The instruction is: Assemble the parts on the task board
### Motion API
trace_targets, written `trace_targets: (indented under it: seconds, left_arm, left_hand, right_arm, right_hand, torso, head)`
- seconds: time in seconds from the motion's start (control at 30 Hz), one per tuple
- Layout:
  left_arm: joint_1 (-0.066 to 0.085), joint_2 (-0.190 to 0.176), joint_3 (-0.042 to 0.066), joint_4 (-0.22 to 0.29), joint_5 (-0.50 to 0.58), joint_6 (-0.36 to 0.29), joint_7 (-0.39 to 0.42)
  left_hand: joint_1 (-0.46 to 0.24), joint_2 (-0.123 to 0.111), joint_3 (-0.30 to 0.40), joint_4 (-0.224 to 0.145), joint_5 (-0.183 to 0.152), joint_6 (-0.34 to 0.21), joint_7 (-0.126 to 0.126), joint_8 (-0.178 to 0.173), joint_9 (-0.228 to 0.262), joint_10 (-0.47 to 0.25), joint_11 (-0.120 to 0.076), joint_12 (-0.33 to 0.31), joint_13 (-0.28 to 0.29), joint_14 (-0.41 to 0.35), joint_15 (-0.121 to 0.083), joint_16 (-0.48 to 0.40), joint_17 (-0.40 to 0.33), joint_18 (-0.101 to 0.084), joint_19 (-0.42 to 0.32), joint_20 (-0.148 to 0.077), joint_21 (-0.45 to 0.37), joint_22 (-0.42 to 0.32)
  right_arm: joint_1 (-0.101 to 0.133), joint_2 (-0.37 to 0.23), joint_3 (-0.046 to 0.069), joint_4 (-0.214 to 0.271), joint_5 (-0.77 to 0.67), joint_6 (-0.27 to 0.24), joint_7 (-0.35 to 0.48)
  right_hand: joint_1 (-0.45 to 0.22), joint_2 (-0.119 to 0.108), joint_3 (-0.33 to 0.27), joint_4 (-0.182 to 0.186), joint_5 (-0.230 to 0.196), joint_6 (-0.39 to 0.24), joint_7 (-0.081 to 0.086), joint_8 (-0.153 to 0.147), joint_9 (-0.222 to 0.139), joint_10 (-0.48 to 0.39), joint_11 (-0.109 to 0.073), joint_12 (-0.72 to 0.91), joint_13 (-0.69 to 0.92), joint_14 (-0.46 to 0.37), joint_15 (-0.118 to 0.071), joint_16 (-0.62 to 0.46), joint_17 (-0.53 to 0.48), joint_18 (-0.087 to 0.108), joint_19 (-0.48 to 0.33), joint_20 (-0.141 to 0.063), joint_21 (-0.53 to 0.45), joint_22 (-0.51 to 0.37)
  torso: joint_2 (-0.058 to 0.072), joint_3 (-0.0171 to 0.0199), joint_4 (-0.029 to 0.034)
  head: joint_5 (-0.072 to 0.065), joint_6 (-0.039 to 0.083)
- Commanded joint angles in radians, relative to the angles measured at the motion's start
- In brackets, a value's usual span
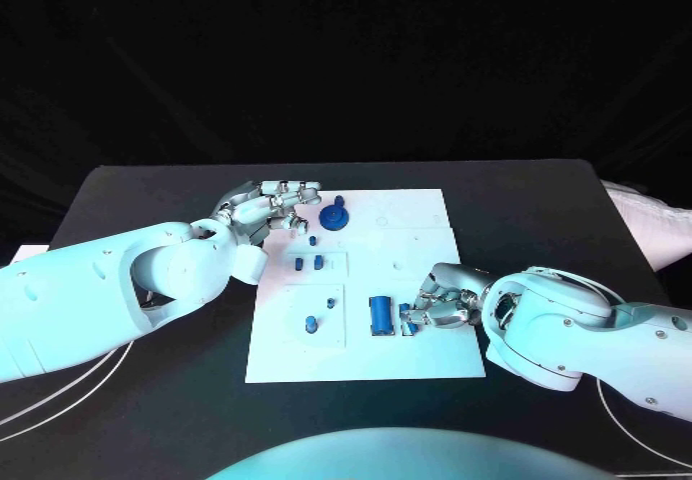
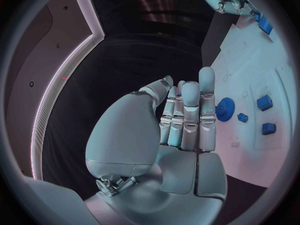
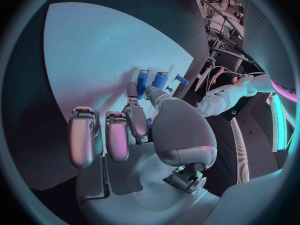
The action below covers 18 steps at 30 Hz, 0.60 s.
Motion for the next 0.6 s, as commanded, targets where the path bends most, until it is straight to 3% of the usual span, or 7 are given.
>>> trace_targets:
  seconds: [0.03,0.43,0.6]
  left_arm:
    - [0.000,0.001,0.001,0.003,-0.005,0.021,0.000]
    - [0.000,0.001,0.000,0.003,-0.007,0.023,-0.004]
    - [0.000,0.001,0.000,0.002,-0.007,0.024,-0.005]
  left_hand:
    - [0.001,0.010,-0.008,0.000,0.001,-0.005,0.001,0.004,-0.001,-0.006,0.002,0.006,0.001,-0.004,-0.002,0.001,-0.001,0.018,0.005,0.002,-0.003,-0.001]
    - [0.001,0.010,-0.009,0.000,0.001,-0.005,0.001,0.004,-0.001,-0.007,0.002,0.006,0.001,-0.005,-0.002,0.000,-0.002,0.018,0.005,0.002,-0.005,-0.002]
    - [0.001,0.010,-0.009,0.000,0.001,-0.005,0.001,0.004,-0.001,-0.007,0.003,0.007,0.001,-0.006,-0.002,-0.001,-0.004,0.018,0.004,0.002,-0.006,-0.003]
  right_arm:
    - [-0.002,0.005,-0.001,0.001,-0.013,0.023,-0.001]
    - [-0.002,0.006,-0.001,0.010,-0.010,0.021,0.002]
    - [-0.002,-0.002,-0.001,0.015,-0.016,0.011,0.004]
  right_hand:
    - [-0.011,-0.001,-0.003,0.007,0.000,0.008,-0.001,0.006,0.001,0.005,-0.001,0.009,0.042,0.091,-0.009,0.004,0.185,-0.012,0.025,-0.006,0.006,0.037]
    - [-0.047,-0.001,-0.027,0.033,-0.022,0.017,-0.005,0.015,0.008,0.014,-0.004,0.026,0.058,0.094,-0.011,0.012,0.200,-0.015,0.031,-0.007,0.015,0.053]
    - [-0.091,-0.012,-0.078,0.067,0.007,0.021,-0.008,0.021,0.014,0.018,-0.006,0.031,0.065,0.095,-0.012,0.015,0.205,-0.016,0.034,-0.008,0.018,0.059]
  torso:
    - [-0.001,-0.0001,-0.0005]
    - [0.000,0.0005,-0.0006]
    - [0.000,0.0008,-0.0002]
  head:
    - [0.001,-0.001]
    - [0.000,-0.002]
    - [0.001,-0.002]
